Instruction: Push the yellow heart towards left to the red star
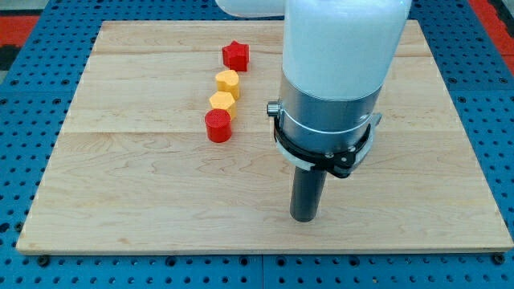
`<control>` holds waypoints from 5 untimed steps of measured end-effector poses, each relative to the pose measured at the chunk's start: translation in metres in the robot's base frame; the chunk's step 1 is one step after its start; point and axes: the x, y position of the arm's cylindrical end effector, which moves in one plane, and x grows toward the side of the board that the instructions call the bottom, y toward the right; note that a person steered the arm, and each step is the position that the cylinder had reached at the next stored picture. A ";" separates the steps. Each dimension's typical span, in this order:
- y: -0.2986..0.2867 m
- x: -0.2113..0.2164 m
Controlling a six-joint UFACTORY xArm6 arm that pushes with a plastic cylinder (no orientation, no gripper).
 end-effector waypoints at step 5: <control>-0.026 -0.077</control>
